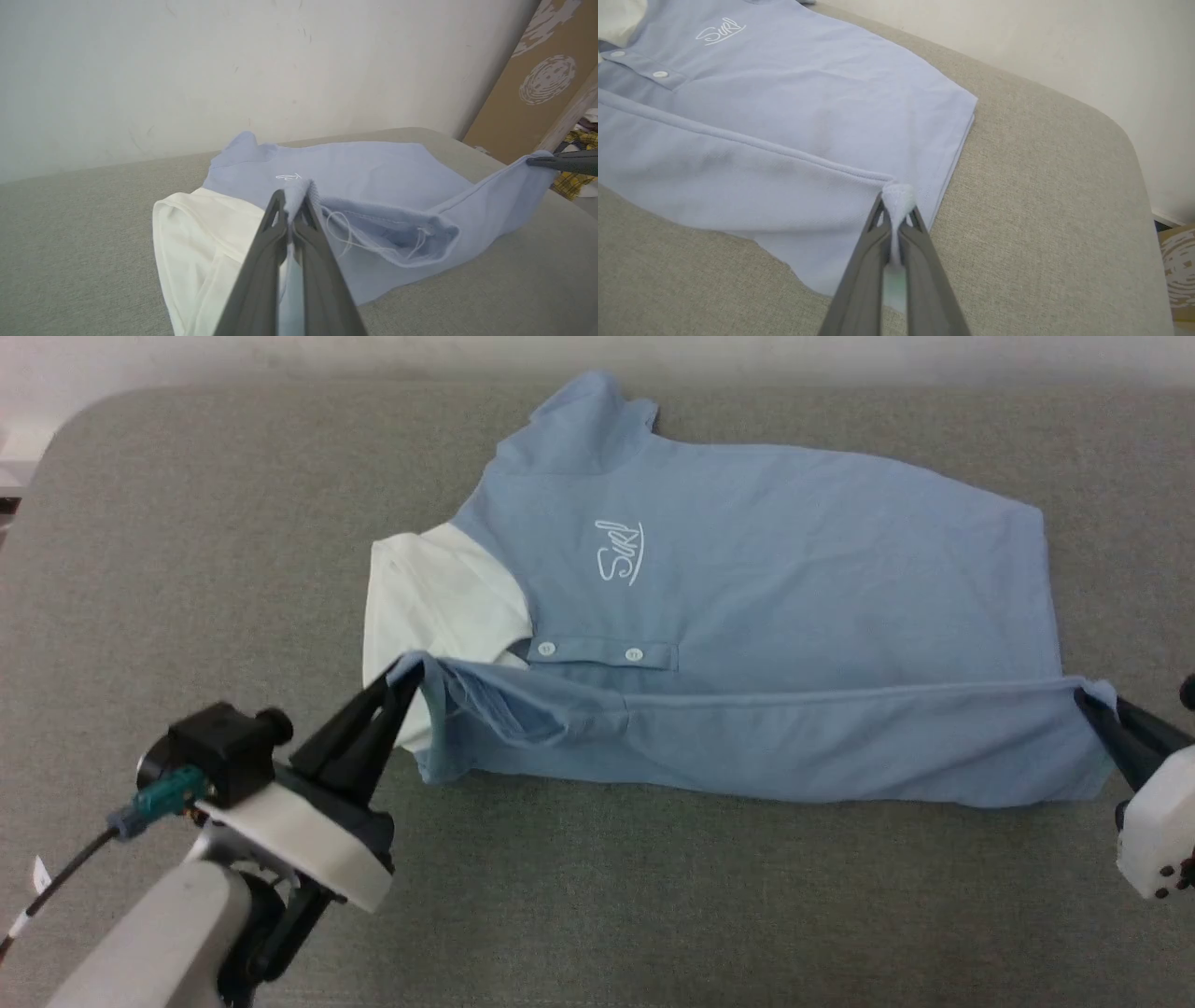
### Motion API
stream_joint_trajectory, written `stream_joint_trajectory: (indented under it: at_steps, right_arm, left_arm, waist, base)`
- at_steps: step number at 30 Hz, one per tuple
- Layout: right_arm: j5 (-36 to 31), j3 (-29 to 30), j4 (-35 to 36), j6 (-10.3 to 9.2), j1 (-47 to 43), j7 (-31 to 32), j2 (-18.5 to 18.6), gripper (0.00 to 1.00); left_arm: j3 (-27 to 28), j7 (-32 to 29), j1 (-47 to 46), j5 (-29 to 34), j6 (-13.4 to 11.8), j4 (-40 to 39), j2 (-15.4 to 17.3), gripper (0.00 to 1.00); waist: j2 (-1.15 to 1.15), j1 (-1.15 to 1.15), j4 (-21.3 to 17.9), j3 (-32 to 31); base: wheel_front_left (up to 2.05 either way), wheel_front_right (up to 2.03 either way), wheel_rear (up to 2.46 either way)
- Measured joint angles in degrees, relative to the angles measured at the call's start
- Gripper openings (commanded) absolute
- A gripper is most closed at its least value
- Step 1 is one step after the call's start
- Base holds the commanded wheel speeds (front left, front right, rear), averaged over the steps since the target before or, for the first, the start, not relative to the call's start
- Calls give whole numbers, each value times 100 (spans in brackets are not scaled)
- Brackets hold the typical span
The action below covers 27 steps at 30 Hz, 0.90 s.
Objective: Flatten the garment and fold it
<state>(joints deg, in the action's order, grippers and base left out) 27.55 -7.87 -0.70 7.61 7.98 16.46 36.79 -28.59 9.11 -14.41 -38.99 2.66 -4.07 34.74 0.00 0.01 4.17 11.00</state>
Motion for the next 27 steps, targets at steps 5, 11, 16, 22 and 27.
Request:
stream_joint_trajectory:
  at_steps: [5, 11, 16, 22, 27]
  right_arm:
    - [-153, -240, -338, 0, 599, 104, -10, 0]
    - [-327, -633, -1147, 0, 1290, 31, -88, 0]
    - [-277, -795, -1684, 0, 1654, -358, -289, 34]
    - [-127, -1004, -2091, 0, 1789, -827, -367, 100]
    - [-16, -938, -2168, 0, 1736, -1005, -461, 100]
  left_arm:
    - [-20, -270, -783, 74, 33, 668, -119, 0]
    - [-298, -557, -1617, 379, 91, 1835, -348, 0]
    - [-424, -443, -1895, 481, 126, 2670, -598, 11]
    - [-401, 98, -2001, 523, 125, 3438, -904, 100]
    - [-116, 412, -1892, 280, 45, 3505, -1110, 100]
  waist:
    - [0, 1, -43, 429]
    - [0, 1, -120, 906]
    - [0, 0, -187, 1061]
    - [0, -1, -187, 919]
    - [0, -2, -163, 622]
  base:
    - [0, 0, 0]
    - [0, 0, 0]
    - [0, 0, 0]
    - [0, 0, 0]
    - [0, 0, 0]
